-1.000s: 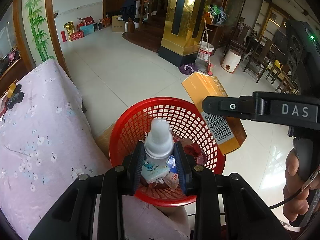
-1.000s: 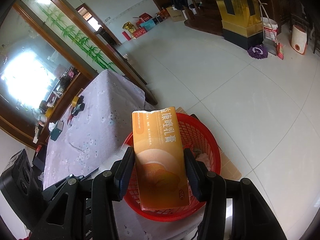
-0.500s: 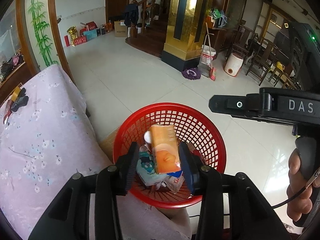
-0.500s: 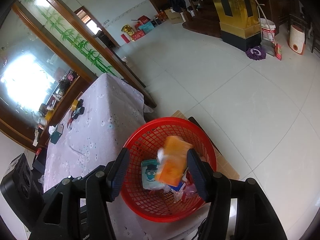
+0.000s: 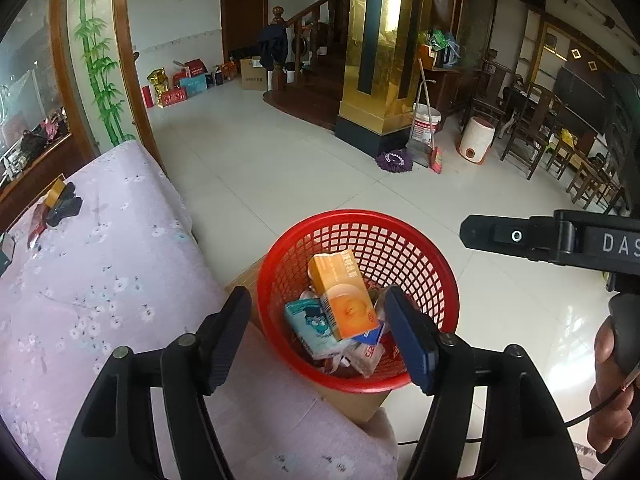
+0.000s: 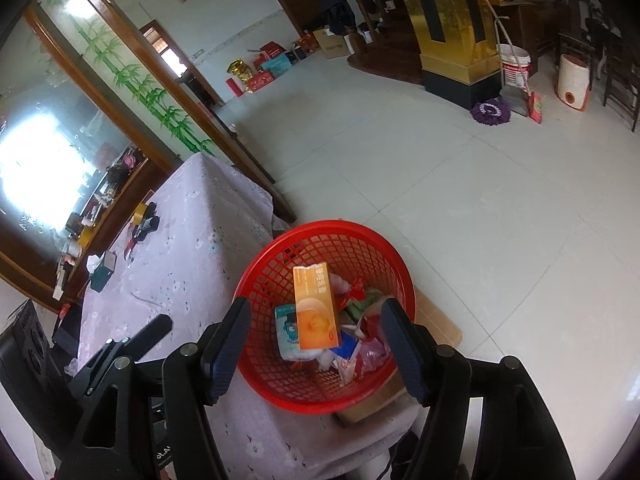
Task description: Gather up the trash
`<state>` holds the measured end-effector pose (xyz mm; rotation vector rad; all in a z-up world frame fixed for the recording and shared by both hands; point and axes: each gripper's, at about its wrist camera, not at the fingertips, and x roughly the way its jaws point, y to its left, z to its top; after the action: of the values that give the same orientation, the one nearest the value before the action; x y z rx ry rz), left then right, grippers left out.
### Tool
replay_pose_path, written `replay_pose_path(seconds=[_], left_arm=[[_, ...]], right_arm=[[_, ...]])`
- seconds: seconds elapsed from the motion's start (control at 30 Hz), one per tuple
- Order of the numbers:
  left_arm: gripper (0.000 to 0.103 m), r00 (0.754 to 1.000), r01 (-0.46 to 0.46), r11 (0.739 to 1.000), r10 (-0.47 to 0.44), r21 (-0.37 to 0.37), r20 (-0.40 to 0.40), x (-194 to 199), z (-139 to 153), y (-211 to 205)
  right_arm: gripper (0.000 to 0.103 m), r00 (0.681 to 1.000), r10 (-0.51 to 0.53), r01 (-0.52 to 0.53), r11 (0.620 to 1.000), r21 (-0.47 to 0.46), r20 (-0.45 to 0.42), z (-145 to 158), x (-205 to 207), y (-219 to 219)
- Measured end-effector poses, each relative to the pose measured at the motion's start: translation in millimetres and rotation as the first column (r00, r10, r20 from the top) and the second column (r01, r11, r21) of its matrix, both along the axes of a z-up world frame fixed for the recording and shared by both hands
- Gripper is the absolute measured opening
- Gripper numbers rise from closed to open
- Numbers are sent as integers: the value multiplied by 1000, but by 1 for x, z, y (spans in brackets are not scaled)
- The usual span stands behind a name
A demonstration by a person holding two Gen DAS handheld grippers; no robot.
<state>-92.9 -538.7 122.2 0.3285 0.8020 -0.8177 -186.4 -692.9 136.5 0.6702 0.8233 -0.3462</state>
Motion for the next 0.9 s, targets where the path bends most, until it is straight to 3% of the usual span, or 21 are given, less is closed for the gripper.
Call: replay_pose_path(seconds=[0.9], left_arm=[[79,997,-25,999,27,-36,72,1,25,86]], right_arm=[[78,998,-62,61,995,-85,-14,26,-32,90]])
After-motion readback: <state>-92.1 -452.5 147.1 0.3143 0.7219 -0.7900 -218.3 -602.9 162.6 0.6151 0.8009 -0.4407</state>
